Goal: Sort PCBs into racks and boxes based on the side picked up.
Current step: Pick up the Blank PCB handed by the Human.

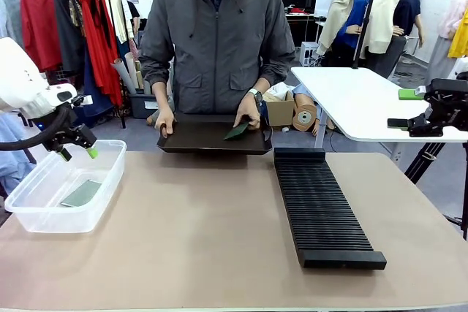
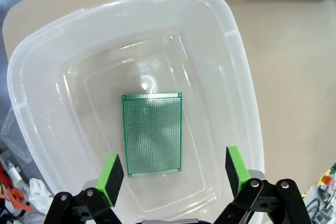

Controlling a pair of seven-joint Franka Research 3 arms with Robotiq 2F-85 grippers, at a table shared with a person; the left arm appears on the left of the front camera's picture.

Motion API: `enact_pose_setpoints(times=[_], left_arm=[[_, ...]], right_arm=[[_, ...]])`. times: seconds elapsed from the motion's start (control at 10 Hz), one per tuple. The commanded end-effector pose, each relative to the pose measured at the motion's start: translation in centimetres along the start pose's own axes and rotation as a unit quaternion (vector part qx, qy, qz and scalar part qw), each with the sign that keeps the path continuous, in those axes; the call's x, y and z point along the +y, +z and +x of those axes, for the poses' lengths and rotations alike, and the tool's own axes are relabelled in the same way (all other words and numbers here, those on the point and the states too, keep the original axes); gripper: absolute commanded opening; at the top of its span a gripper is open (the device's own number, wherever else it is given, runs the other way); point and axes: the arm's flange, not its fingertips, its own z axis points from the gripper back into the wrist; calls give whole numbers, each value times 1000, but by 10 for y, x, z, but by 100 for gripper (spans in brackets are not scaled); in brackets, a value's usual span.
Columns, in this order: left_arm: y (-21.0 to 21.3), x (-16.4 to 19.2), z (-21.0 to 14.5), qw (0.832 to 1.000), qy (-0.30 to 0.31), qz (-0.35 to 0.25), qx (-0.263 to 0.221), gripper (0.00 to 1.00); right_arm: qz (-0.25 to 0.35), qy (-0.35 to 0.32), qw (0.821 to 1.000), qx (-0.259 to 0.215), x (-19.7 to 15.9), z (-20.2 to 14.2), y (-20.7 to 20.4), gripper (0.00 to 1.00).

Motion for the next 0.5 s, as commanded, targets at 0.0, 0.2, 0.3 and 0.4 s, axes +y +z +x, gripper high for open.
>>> enact_pose_setpoints(times=[0.0,0.2,0.3,0.4], left_arm=[[-2,-4,1,1000,9,7,0,100],[5,-4,6,999,24,-21,-11,100],[14,-4,11,997,35,-52,-34,100],[24,1,15,991,58,-108,-57,100]], right_arm=[[4,1,1000,-2,2,1,0,100],[4,1,1000,-2,2,1,0,100],[4,1,1000,-2,2,1,0,100],[4,1,1000,-2,2,1,0,100]])
